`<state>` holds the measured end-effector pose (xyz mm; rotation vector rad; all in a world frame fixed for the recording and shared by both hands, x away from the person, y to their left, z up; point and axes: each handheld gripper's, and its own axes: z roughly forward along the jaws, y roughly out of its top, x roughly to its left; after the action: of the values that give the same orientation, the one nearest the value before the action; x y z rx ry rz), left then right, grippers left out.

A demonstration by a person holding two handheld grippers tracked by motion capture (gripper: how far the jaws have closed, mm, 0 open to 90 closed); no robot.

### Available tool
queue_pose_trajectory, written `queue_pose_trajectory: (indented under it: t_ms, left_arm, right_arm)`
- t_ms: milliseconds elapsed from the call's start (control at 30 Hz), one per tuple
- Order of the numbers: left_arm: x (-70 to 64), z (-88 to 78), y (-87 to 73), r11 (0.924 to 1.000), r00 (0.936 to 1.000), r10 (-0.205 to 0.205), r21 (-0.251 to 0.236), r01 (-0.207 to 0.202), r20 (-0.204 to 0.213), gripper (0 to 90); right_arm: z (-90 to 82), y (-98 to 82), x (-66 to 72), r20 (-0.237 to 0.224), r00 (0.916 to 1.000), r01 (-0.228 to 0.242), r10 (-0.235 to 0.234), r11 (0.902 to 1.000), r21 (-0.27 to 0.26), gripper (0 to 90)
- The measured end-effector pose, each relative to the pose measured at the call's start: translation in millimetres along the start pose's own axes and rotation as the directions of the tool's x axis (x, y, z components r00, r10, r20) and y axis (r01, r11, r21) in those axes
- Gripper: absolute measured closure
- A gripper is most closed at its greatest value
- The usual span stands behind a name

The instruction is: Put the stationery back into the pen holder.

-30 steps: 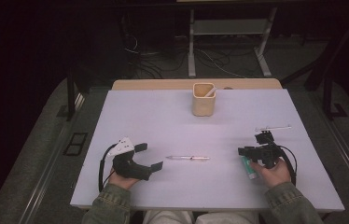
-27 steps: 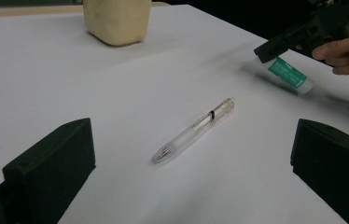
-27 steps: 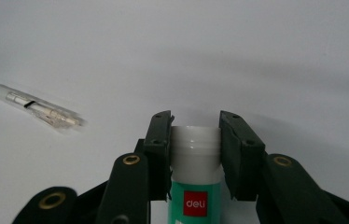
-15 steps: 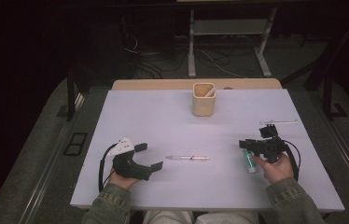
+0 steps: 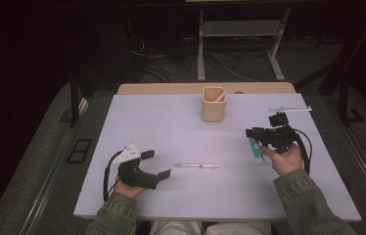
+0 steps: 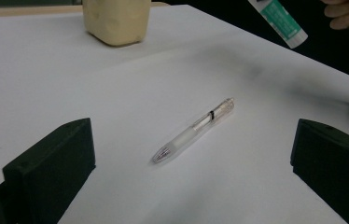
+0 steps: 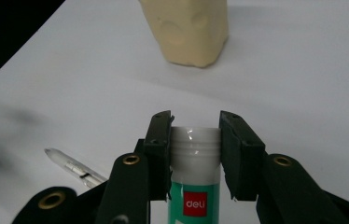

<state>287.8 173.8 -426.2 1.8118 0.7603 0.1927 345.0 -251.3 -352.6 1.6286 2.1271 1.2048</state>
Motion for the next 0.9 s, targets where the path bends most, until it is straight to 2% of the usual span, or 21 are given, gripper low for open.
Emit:
queue_pose_trajectory:
  t_ms: [467, 900]
  left_arm:
    - [0.2, -0.3, 0.1, 1.0000, 1.0000, 0.000, -0.001, 0.000, 0.001, 0.0]
    - [0.5, -0.5, 0.2, 1.0000, 1.0000, 0.000, -0.004, 0.000, 0.003, 0.0]
  right_arm:
    - [4.1, 38.4, 12.3, -0.012, 0.9989, 0.045, -0.046, 0.9985, -0.032, 65.0]
    - [16.7, 75.9, 13.8, -0.026, 0.9974, 0.066, -0.068, 0.9953, -0.071, 65.0]
